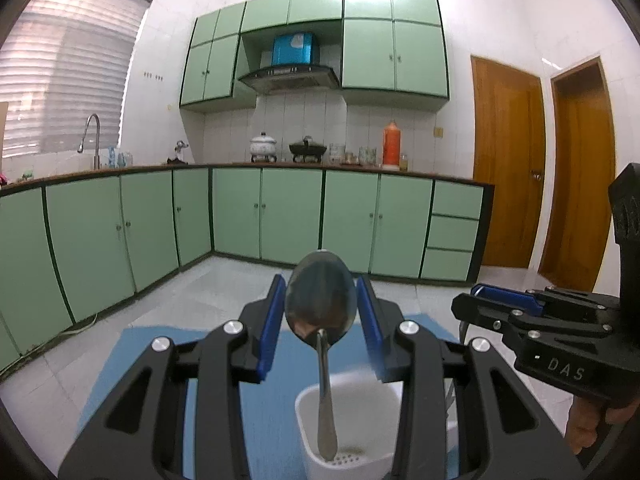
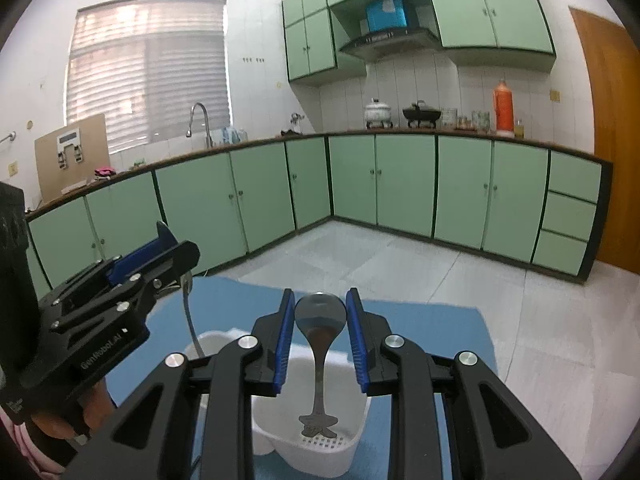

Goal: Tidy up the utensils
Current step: 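Lift both spoons and lower them into the white utensil holder, then open both tools and withdraw them from the holder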

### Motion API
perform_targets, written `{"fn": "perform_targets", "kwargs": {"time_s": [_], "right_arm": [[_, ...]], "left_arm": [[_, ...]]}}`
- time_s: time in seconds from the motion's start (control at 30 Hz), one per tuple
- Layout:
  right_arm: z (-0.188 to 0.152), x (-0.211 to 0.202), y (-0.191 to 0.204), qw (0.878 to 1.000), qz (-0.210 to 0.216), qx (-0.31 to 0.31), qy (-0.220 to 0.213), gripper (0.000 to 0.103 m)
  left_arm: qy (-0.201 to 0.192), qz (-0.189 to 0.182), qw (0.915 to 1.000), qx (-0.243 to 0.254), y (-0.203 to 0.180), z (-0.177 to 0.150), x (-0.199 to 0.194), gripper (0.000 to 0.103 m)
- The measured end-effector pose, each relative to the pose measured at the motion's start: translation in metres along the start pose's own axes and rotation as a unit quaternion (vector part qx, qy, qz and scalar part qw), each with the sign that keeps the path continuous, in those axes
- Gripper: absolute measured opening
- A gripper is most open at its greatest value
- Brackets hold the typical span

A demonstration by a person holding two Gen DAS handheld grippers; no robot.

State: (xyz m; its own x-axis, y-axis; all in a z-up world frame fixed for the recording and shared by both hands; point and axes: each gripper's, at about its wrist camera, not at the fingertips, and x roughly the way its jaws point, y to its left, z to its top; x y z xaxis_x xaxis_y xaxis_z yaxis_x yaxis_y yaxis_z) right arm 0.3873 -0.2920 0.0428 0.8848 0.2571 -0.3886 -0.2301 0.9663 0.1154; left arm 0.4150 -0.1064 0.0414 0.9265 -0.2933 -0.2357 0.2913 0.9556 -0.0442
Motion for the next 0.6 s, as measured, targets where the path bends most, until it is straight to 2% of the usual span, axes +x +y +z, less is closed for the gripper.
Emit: {"fn": "perform_targets", "kwargs": {"time_s": [0.37,0.5,0.6], "right_arm": [[-0.028,0.009,0.007,1.0,0.006,-0.004,0.029,0.026],[-0.033,0.012,0.008,0.999,0.007,-0.005,0.042,0.027],[-0.033,0.004,0.01,1.0,0.005,-0.001,0.03,0.029]], "left_arm": [[0.05,0.0,0.9988,-0.003,0.011,-0.036,0.013,0.036],[0.058,-0.001,0.9983,-0.002,0.014,-0.041,0.011,0.044],[0.054,-0.002,0.9985,-0.003,0.016,-0.039,0.008,0.053]]}}
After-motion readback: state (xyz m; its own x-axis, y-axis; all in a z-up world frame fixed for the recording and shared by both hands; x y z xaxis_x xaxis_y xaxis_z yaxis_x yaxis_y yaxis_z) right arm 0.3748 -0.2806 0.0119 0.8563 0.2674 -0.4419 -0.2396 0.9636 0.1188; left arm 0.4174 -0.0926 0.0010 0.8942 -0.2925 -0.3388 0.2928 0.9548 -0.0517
